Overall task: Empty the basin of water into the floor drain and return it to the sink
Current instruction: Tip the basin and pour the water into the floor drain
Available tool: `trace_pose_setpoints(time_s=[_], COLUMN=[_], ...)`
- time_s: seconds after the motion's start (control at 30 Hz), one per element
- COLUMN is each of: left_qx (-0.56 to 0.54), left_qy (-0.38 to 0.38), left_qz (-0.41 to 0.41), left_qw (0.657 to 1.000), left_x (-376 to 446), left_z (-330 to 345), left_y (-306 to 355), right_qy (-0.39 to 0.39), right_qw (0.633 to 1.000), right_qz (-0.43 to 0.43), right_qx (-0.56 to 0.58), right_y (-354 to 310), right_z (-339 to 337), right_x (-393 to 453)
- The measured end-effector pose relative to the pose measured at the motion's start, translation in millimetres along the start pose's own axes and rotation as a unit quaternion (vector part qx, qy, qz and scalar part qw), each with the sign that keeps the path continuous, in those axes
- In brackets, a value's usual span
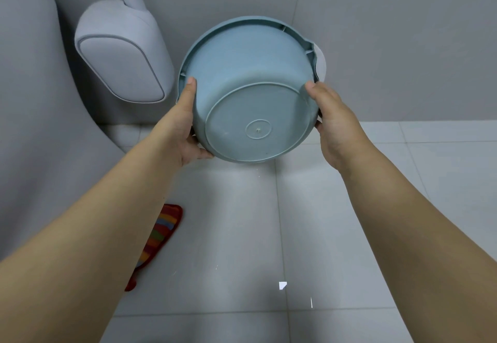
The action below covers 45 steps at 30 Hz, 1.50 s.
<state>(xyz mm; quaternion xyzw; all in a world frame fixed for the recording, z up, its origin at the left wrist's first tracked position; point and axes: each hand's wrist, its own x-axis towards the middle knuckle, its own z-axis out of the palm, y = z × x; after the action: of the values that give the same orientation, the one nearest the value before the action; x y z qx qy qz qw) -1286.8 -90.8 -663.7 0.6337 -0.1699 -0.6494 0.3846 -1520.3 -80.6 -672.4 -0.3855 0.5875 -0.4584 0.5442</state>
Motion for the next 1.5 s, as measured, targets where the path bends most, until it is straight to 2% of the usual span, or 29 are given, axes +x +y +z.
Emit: trace_pose_setpoints(time_s=[0.43, 0.77, 1.13, 1.4, 1.5], left_qx=[-0.029, -0.053, -0.023, 0.035, 0.066], left_qy=[0.006, 0.003, -0.018, -0.090, -0.095], left_qz=[-0.069, -0.149, -0.205, -0.222, -0.236], left_qw=[0.997, 0.987, 0.978, 0.970, 0.965], left_x=[4, 6, 9, 7, 5], left_z=[-4, -5, -13, -21, -22], left_y=[-1, -22, -40, -45, -45], right_qy=[0.000, -0.006, -0.019, 0.000, 0.003], right_qw=[1.000, 0.995, 0.987, 0.978, 0.976], right_qz=[-0.009, -0.025, 0.027, 0.026, 0.029], right_qx=[-0.024, -0.093, -0.160, -0.205, -0.216], right_y=[-8, -10, -15, -17, -17], right_z=[1, 1, 0, 4, 3], right_x=[-6, -10, -19, -13, -12])
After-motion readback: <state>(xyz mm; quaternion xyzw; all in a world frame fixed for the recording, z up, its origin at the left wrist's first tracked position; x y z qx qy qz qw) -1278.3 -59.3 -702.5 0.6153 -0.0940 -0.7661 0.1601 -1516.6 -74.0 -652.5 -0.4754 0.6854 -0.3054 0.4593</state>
